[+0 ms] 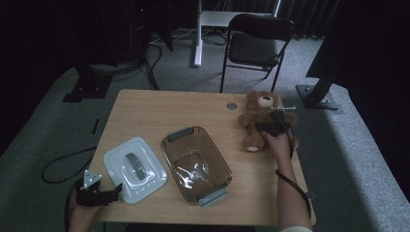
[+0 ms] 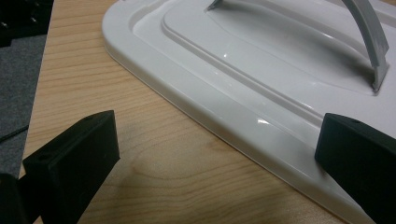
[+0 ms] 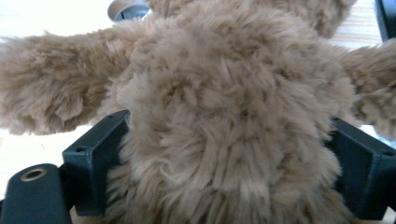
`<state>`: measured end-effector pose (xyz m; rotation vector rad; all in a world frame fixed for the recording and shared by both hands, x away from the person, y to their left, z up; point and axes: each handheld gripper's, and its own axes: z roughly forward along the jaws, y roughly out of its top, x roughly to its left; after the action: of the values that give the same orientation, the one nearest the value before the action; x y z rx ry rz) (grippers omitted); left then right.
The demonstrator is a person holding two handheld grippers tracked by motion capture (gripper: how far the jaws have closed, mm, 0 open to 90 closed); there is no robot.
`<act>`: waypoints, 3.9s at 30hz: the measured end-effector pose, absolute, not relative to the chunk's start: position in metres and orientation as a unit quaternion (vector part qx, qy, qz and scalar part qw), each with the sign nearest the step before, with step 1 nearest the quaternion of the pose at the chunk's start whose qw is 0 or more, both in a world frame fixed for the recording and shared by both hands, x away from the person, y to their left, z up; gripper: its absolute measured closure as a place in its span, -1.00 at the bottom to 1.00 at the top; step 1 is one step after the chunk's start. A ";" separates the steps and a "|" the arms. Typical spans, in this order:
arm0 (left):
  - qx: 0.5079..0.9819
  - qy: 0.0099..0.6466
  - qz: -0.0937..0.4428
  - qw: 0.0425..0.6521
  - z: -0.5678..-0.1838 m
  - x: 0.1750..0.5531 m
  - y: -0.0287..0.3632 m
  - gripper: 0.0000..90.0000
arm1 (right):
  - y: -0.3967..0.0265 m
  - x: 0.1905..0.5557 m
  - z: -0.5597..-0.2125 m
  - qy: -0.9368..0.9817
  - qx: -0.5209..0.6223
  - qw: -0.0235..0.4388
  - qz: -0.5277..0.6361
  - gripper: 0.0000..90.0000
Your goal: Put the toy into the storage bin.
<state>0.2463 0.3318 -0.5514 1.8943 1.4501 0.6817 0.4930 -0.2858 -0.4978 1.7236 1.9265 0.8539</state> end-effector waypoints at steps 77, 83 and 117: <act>0.730 0.550 0.242 0.326 -0.556 0.262 0.333 -0.99 | -0.101 0.286 -0.438 0.836 0.311 0.225 0.392 0.41; 0.730 0.549 0.242 0.327 -0.555 0.263 0.332 -0.99 | -0.124 0.291 -0.438 0.838 0.310 0.224 0.390 0.38; 0.723 0.551 0.239 0.340 -0.554 0.264 0.331 -0.99 | -0.150 0.306 -0.357 0.765 0.352 0.220 0.492 -0.44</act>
<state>0.2636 0.3308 -0.5539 1.8825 1.4354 0.6223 0.3060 -0.1502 -0.3565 0.9726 2.1161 1.3621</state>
